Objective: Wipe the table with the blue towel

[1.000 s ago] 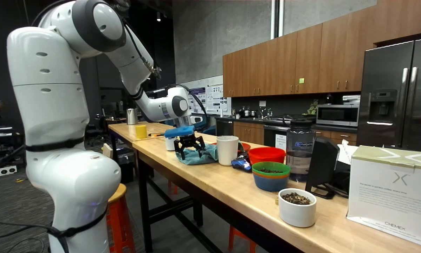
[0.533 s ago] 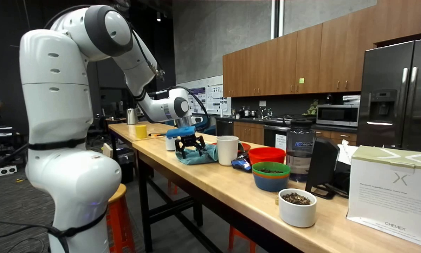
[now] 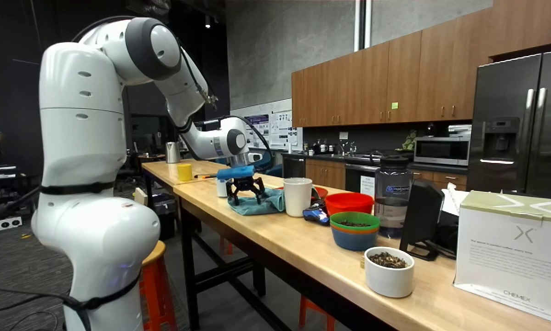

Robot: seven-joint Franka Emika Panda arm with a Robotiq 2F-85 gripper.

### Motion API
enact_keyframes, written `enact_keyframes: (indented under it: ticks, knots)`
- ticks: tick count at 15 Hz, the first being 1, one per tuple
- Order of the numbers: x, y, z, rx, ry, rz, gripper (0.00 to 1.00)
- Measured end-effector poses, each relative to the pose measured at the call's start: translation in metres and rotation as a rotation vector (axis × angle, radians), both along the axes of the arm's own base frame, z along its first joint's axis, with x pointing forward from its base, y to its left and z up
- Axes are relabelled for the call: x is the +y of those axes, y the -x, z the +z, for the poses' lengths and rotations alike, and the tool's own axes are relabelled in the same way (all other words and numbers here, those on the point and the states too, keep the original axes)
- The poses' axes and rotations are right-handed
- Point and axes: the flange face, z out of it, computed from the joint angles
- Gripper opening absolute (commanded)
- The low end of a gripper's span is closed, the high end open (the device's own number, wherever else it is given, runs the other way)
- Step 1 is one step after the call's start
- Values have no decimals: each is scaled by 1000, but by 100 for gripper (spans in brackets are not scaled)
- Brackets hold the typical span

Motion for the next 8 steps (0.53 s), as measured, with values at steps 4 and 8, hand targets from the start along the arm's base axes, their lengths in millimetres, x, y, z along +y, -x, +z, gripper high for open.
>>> enact_keyframes:
  ticks: [4,8]
  knots:
    - [28,-4,-4,24,-56,90,100]
    - [47,-5,-4,41,-66,145,100]
